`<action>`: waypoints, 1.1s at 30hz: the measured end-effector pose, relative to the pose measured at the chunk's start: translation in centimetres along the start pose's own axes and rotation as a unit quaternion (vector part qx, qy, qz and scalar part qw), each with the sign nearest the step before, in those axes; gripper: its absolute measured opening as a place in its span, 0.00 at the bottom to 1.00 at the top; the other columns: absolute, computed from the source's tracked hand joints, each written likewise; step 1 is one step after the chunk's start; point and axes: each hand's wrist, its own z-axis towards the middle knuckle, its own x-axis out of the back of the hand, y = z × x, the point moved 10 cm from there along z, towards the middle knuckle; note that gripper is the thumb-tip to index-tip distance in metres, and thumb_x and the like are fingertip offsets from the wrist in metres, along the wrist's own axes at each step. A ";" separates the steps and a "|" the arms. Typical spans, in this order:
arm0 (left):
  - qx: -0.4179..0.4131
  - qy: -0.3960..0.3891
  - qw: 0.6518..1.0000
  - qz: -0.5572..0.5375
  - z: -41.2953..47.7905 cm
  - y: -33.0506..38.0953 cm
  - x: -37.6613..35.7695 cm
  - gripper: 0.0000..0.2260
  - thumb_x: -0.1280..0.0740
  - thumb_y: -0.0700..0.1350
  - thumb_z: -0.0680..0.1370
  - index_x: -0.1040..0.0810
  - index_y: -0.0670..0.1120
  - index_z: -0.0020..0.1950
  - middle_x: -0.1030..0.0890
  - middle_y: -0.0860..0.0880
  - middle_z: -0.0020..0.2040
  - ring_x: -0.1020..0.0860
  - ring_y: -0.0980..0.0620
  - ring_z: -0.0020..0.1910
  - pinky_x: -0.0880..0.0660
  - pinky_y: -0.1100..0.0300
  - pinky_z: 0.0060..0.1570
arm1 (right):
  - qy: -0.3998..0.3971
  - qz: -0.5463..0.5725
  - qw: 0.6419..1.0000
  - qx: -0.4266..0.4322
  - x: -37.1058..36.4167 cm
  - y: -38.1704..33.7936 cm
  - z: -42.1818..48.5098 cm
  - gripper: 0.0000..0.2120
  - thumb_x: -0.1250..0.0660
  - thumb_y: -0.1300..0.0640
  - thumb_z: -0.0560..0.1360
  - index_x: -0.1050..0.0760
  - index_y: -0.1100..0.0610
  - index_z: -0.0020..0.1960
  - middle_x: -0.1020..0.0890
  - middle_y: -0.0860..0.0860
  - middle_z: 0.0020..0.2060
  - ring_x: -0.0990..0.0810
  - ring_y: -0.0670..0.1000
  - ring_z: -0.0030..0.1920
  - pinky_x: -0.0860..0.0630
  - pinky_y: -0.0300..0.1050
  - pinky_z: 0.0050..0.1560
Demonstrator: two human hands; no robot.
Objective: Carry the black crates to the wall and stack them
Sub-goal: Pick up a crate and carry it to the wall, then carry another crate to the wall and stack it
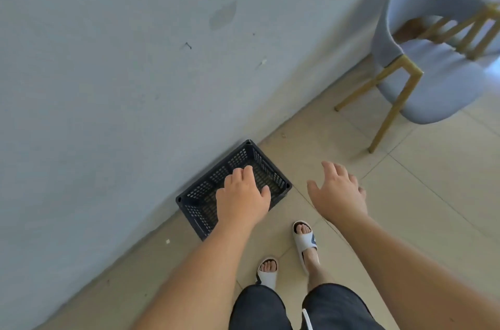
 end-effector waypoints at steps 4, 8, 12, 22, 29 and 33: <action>-0.084 -0.023 0.995 0.052 -3.6 4.5 1.0 0.31 0.43 0.60 0.82 0.42 0.47 0.82 0.35 0.45 0.79 0.34 0.43 0.75 0.31 0.44 0.65 | 0.015 0.022 0.999 -0.045 2.2 3.8 -6.5 0.31 0.44 0.40 0.80 0.43 0.49 0.81 0.36 0.50 0.79 0.39 0.59 0.78 0.41 0.67 0.75; -0.174 -0.040 0.979 0.102 -8.3 11.5 0.6 0.31 0.44 0.61 0.82 0.42 0.48 0.81 0.36 0.46 0.79 0.35 0.43 0.75 0.32 0.44 0.66 | 0.061 0.049 0.992 -0.102 5.6 10.3 -12.4 0.31 0.43 0.40 0.80 0.43 0.49 0.81 0.37 0.50 0.79 0.39 0.59 0.78 0.43 0.71 0.75; -0.274 -0.029 0.951 0.143 -13.3 21.2 -0.1 0.31 0.44 0.61 0.82 0.43 0.47 0.82 0.37 0.45 0.79 0.36 0.44 0.76 0.33 0.43 0.68 | 0.101 0.077 0.976 -0.177 8.4 19.0 -18.2 0.31 0.44 0.39 0.81 0.43 0.49 0.80 0.38 0.50 0.79 0.40 0.58 0.79 0.42 0.70 0.75; -0.454 -0.038 0.862 0.222 -33.6 44.8 -10.9 0.32 0.43 0.61 0.82 0.43 0.48 0.82 0.37 0.45 0.80 0.38 0.43 0.77 0.35 0.46 0.69 | 0.183 0.176 0.904 -0.343 8.6 44.3 -36.8 0.34 0.44 0.37 0.81 0.46 0.49 0.82 0.39 0.50 0.81 0.40 0.58 0.79 0.39 0.67 0.74; -0.567 -0.070 0.782 0.249 -48.9 56.8 -19.5 0.32 0.45 0.62 0.82 0.46 0.49 0.83 0.39 0.47 0.82 0.39 0.44 0.79 0.34 0.44 0.70 | 0.222 0.253 0.821 -0.462 6.7 60.2 -50.5 0.34 0.44 0.37 0.81 0.46 0.49 0.82 0.39 0.51 0.80 0.39 0.58 0.78 0.36 0.63 0.71; -0.610 -0.089 0.738 0.274 -55.3 62.6 -23.9 0.32 0.45 0.62 0.82 0.46 0.49 0.83 0.39 0.46 0.81 0.39 0.44 0.79 0.35 0.43 0.71 | 0.219 0.283 0.779 -0.515 5.0 67.0 -55.9 0.34 0.44 0.37 0.81 0.47 0.49 0.83 0.40 0.52 0.81 0.40 0.59 0.78 0.36 0.64 0.71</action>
